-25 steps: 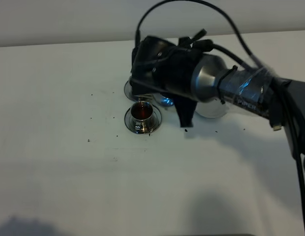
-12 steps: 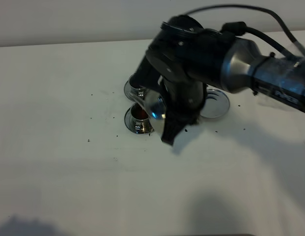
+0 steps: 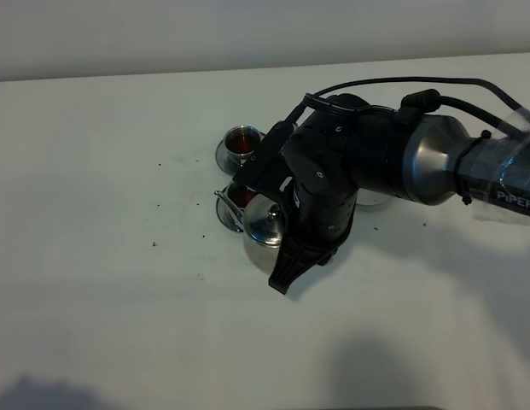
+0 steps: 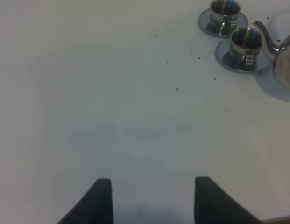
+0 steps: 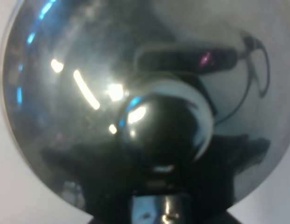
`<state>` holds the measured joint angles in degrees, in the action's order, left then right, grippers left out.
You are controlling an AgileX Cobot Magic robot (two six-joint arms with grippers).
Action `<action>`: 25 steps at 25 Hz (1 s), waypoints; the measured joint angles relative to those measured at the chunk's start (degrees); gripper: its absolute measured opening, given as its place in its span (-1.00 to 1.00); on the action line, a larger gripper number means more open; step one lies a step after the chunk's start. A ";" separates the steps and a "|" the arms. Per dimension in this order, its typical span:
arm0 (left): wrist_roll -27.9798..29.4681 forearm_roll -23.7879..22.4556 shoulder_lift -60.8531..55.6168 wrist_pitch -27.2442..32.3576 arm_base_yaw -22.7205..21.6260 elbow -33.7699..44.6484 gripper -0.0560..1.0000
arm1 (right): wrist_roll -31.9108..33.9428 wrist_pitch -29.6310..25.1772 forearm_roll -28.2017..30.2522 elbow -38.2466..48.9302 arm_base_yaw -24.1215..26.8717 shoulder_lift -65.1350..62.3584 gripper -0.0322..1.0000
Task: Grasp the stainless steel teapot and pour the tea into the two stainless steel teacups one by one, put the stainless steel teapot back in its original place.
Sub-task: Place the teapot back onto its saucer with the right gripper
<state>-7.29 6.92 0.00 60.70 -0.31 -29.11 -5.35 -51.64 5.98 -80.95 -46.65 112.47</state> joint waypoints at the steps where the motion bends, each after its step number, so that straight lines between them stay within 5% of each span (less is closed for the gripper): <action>1: 0.00 0.00 0.00 0.00 0.00 0.00 -0.08 | 0.02 0.00 0.71 0.03 0.05 -0.31 -0.59; 10: 0.00 0.00 0.00 0.00 0.00 0.00 -0.08 | 0.02 -1.33 5.90 0.11 9.08 -4.82 -0.59; 16: 0.00 0.00 0.00 0.00 0.00 0.00 -0.08 | -0.04 3.81 6.14 0.22 17.30 -3.83 -0.59; 25: 0.00 0.00 0.00 0.00 0.00 0.00 -0.08 | -0.04 8.25 3.83 0.29 20.62 1.45 -0.59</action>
<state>-7.29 6.92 0.00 60.70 -0.31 -29.11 -5.39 -43.39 9.81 -80.66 -26.03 113.92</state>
